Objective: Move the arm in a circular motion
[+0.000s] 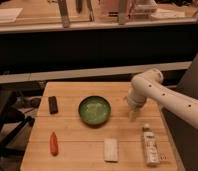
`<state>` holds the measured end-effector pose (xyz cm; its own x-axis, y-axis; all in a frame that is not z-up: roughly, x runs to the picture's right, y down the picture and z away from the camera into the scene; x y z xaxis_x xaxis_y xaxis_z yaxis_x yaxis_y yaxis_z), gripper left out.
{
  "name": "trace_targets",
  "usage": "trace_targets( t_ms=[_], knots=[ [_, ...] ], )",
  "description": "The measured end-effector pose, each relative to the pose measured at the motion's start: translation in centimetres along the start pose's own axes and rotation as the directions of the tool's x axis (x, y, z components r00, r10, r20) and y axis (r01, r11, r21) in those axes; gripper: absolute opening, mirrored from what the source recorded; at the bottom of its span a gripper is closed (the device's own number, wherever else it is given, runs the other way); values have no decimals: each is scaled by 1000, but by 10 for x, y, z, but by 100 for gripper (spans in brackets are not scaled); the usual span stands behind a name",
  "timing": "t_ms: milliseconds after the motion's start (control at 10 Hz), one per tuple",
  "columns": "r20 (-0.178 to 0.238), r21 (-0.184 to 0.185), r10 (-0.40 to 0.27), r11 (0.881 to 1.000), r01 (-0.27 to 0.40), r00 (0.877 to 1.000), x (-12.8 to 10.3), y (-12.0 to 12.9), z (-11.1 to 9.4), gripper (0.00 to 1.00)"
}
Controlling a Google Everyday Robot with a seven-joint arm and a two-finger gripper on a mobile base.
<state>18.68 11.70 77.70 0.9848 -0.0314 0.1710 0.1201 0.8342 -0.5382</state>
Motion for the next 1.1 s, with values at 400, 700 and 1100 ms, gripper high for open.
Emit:
trace_targets(
  t_ms=[400, 700, 1100],
  knots=[
    [-3, -7, -13, 1000, 13, 1000, 1, 8, -4, 80],
    [-15, -12, -39, 999, 39, 999, -10, 10, -7, 80],
    [-23, -17, -48, 999, 48, 999, -17, 15, -9, 80]
  ],
)
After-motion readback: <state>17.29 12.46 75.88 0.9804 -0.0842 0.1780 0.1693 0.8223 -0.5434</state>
